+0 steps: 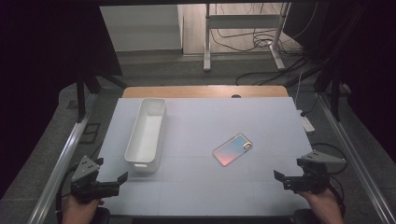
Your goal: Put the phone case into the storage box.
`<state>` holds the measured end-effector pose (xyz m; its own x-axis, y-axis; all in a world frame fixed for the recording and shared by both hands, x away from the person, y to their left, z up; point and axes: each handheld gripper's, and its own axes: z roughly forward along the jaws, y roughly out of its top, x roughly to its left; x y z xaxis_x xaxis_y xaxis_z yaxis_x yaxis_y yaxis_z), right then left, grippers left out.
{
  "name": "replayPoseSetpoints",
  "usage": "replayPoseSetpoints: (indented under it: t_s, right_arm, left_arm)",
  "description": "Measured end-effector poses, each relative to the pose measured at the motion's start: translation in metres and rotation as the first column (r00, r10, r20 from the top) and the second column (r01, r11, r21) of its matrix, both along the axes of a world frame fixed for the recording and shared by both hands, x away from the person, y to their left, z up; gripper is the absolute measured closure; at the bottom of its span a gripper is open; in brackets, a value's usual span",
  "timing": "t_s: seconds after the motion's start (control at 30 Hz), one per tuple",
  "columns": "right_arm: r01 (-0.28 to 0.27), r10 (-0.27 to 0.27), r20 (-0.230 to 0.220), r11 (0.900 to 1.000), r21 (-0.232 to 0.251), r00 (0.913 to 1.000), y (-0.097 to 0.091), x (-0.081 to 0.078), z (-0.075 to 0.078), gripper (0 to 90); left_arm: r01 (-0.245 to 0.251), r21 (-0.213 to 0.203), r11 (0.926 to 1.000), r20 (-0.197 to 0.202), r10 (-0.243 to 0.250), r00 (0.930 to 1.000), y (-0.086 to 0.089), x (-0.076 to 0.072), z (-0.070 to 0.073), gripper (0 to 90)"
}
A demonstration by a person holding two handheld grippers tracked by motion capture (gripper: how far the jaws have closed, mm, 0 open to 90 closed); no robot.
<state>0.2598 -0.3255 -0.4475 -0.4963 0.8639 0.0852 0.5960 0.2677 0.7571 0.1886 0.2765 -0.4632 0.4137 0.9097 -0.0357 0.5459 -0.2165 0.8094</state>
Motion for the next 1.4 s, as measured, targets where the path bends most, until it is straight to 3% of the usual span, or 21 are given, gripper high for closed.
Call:
replayPoseSetpoints:
  t_s: [0.23, 0.8, 1.03, 1.4]
  right_arm:
    - [-0.004, 0.004, 0.003, 0.9999, -0.014, 1.0000, 0.002, 0.000, 0.000, 0.0]
    - [-0.018, 0.017, -0.015, 0.9982, -0.057, 0.9997, 0.007, 0.003, -0.001, 0.0]
    - [-0.046, 0.043, -0.031, 0.9956, -0.082, 0.9986, 0.012, 0.005, -0.001, 0.0]
    - [-0.063, 0.061, -0.043, 0.9968, -0.049, 0.9972, 0.022, 0.013, 0.002, 0.0]
  left_arm:
    - [0.011, 0.014, 0.9998, -0.001, -0.011, 0.9999, -0.001, -0.001, 0.000, 0.1]
    - [0.016, -0.045, 0.9988, -0.028, -0.018, 0.9994, 0.005, 0.002, -0.001, 0.4]
    - [0.028, -0.016, 0.9995, -0.028, -0.029, 0.9992, 0.002, 0.002, -0.001, 0.0]
    - [0.039, 0.000, 0.9992, -0.028, -0.039, 0.9989, 0.000, 0.002, -0.001, 0.0]
